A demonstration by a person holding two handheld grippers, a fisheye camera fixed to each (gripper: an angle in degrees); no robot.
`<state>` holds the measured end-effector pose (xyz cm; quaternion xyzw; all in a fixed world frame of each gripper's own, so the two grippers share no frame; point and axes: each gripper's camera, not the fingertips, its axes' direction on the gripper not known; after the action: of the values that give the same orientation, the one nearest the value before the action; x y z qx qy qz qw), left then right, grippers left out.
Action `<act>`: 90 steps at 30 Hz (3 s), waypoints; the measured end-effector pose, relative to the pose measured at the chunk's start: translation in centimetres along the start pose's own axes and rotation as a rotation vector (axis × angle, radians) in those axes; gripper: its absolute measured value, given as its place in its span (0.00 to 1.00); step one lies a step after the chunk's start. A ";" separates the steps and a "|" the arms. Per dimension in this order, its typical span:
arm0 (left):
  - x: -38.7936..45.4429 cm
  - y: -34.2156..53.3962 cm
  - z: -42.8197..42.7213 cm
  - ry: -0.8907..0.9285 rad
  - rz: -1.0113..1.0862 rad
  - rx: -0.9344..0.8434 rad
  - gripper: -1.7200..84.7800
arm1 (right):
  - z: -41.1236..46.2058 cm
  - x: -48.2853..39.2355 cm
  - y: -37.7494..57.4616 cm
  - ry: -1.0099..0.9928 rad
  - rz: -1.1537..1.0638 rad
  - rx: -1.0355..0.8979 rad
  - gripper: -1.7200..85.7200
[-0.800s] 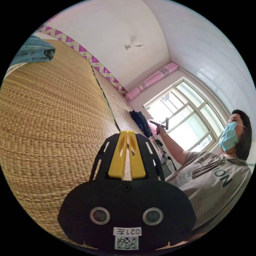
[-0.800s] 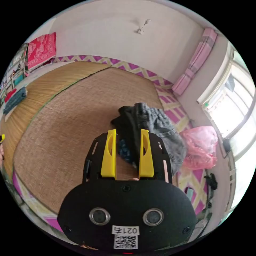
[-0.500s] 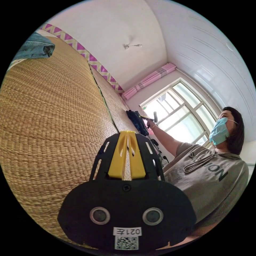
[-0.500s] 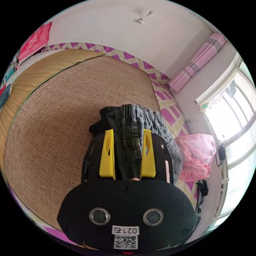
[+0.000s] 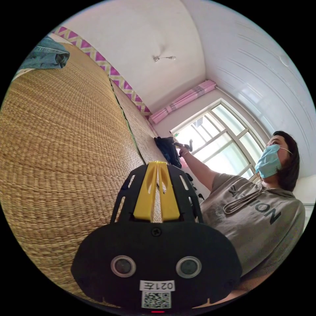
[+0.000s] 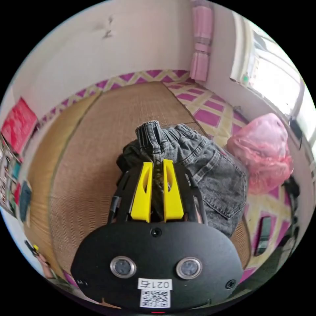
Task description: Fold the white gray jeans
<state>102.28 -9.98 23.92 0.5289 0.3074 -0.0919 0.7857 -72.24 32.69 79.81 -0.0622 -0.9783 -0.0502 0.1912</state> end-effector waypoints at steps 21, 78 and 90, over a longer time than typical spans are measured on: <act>0.0 -4.8 -3.0 0.089 -0.114 0.080 0.03 | -16.2 -39.6 25.1 -0.571 -0.724 0.128 0.08; 21.6 -15.0 44.5 -0.556 0.717 -0.743 0.16 | 4.3 18.5 47.0 -0.825 0.251 0.234 0.01; 14.0 -19.3 37.9 -0.371 0.385 -0.570 0.01 | 4.9 17.5 49.1 -0.832 0.223 0.203 0.01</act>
<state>119.00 -49.28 10.38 0.3119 0.0688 0.0521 0.9462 -83.22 83.60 85.64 -0.1631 -0.9592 0.0966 -0.2096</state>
